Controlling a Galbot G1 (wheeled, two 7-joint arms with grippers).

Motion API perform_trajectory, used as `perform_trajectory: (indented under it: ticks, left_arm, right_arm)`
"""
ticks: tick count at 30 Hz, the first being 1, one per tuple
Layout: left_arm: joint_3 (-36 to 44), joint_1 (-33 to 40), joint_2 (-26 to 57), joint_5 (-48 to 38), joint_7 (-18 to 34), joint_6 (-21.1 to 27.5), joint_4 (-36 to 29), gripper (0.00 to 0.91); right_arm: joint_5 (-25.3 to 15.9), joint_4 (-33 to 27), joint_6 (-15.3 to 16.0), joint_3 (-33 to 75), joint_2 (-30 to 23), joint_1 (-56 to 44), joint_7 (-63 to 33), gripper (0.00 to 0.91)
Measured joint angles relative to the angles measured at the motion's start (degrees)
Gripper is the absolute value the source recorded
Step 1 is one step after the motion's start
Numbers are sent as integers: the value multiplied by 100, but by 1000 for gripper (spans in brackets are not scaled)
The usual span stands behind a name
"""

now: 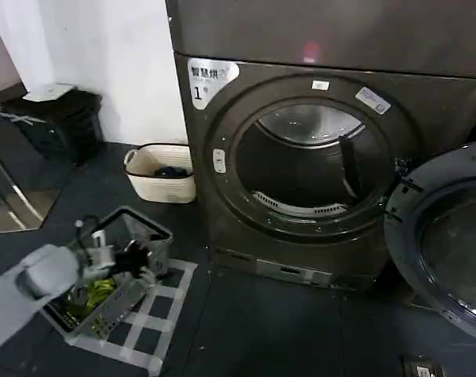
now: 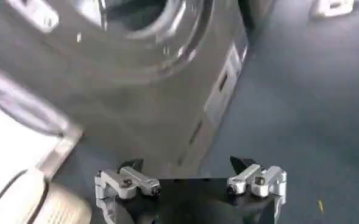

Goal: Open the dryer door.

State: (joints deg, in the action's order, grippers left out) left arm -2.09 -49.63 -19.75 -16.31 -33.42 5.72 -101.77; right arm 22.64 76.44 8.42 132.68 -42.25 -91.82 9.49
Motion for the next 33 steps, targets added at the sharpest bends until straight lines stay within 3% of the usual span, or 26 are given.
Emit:
perform_trajectory:
  ticks: [12,33]
  left_arm:
    - [-528,-959,924,145,118,-254,7,907]
    - [-650,-1228,1958,378,-9,-463,555,907]
  right_arm:
    - [-101,171,-38,97,-16,-33,17,907]
    - [-90,124,-28,57,22,118,-9,907]
